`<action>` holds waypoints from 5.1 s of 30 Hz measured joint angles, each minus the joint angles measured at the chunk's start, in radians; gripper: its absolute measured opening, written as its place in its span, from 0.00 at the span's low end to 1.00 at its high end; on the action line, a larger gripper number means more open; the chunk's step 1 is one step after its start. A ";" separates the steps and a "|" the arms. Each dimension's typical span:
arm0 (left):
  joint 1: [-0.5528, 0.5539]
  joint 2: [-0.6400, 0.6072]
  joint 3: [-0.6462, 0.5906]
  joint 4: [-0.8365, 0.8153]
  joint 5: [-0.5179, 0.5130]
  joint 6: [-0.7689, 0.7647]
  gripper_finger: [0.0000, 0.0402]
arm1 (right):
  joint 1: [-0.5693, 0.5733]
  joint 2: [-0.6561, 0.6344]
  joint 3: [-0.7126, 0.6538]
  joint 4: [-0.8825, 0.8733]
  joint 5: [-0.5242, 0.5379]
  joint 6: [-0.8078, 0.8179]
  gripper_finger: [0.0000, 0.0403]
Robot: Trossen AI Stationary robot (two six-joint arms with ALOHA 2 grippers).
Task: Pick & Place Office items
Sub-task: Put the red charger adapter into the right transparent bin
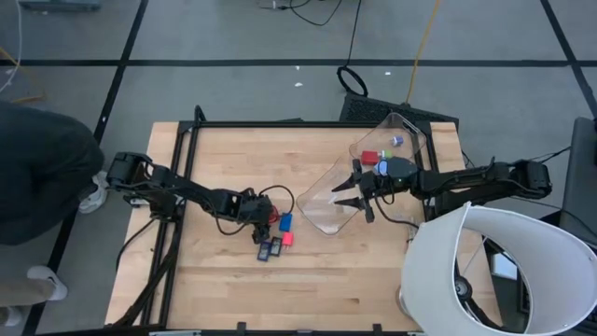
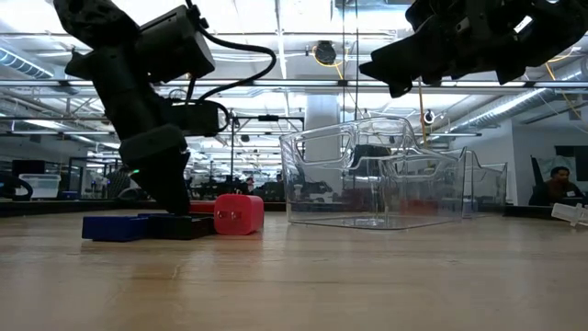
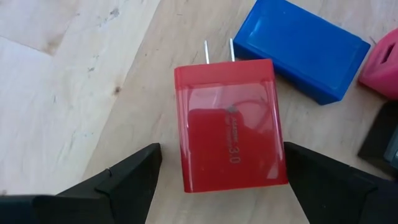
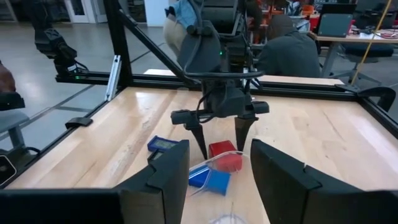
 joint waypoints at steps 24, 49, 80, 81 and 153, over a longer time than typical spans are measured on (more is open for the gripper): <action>-0.004 -0.155 -0.004 -0.135 -0.253 0.160 0.54 | 0.000 0.000 0.000 0.000 0.005 -0.003 0.40; 0.058 -0.277 -0.002 0.485 0.151 -0.017 0.53 | 0.075 0.343 0.069 0.292 0.503 -0.314 0.48; 0.085 -0.167 0.032 0.649 0.559 -0.194 0.54 | 0.278 0.436 0.255 0.278 0.343 -0.445 0.59; 0.086 -0.156 0.043 0.649 0.570 -0.189 0.55 | 0.278 0.441 0.255 0.278 0.330 -0.444 0.59; 0.095 -0.138 0.085 0.535 0.628 0.089 0.77 | 0.274 0.478 0.274 0.268 0.233 -0.460 0.16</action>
